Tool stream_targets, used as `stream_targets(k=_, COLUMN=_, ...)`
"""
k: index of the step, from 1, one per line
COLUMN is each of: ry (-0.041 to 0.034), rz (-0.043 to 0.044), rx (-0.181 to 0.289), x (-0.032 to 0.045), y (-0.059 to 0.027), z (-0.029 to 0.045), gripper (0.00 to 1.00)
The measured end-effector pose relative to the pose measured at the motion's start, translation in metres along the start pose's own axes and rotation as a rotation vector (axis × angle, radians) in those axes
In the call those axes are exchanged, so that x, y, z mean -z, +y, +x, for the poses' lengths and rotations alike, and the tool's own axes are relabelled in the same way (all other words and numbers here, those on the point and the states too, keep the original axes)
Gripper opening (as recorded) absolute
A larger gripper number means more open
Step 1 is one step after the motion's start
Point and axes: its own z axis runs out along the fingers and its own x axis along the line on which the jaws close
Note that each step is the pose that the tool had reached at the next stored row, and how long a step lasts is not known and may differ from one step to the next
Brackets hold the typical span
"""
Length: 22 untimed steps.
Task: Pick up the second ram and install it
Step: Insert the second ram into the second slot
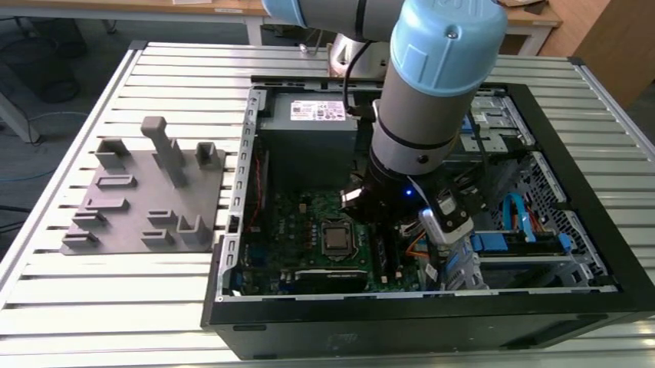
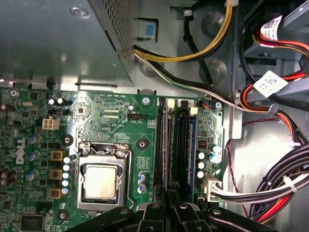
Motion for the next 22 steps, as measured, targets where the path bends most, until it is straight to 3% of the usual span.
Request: stream_targets(k=22, ry=-0.0001, rz=-0.0001, rx=0.0, x=-0.0001, y=-0.0073, z=0.0003, gripper=0.14)
